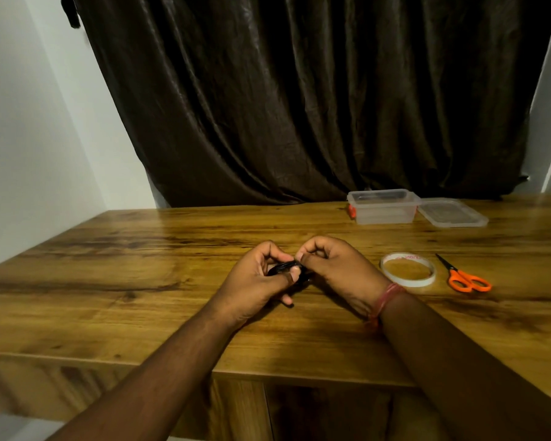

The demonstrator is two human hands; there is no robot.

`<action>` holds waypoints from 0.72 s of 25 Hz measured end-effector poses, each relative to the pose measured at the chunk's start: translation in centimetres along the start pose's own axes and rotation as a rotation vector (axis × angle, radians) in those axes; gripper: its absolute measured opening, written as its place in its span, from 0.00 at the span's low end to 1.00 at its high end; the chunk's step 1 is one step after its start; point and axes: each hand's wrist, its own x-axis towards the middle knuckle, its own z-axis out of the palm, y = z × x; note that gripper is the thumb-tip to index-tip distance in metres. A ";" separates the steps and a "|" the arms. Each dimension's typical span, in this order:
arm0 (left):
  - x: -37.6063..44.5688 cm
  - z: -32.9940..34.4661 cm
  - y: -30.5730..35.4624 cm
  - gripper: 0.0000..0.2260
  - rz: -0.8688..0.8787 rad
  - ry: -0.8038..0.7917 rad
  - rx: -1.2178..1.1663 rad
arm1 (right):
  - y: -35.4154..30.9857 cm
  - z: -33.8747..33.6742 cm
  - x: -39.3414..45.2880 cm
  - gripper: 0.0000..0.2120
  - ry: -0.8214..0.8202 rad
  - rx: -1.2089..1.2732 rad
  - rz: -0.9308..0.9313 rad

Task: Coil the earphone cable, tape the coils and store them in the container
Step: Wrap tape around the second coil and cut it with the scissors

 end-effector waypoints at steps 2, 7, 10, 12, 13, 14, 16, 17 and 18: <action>-0.1 0.0 0.0 0.08 0.011 -0.003 0.013 | 0.0 -0.2 0.0 0.05 -0.018 0.082 0.041; 0.0 -0.1 -0.1 0.09 -0.011 0.041 0.013 | -0.1 -0.4 -0.2 0.04 0.037 -0.098 -0.124; 0.1 -0.1 0.2 0.09 0.017 0.073 0.011 | -0.2 -0.3 -0.2 0.05 0.053 -0.384 -0.263; 0.1 -0.2 0.4 0.09 0.037 0.093 0.025 | -0.3 -0.2 -0.4 0.04 0.045 -0.430 -0.302; 0.0 -0.2 0.4 0.09 0.047 0.097 0.033 | -0.3 -0.2 -0.5 0.04 0.032 -0.409 -0.297; 0.0 -0.2 0.4 0.09 0.055 0.097 0.041 | -0.4 -0.1 -0.6 0.03 0.010 -0.368 -0.277; -0.1 -0.2 0.4 0.09 0.065 0.086 0.044 | -0.5 -0.2 -0.7 0.02 -0.045 -0.276 -0.220; -0.1 -0.3 0.3 0.09 0.066 0.075 0.037 | -0.5 -0.3 -0.8 0.02 -0.070 -0.256 -0.201; -0.1 -0.3 0.3 0.08 0.066 0.062 0.030 | -0.6 -0.4 -0.8 0.02 -0.087 -0.258 -0.194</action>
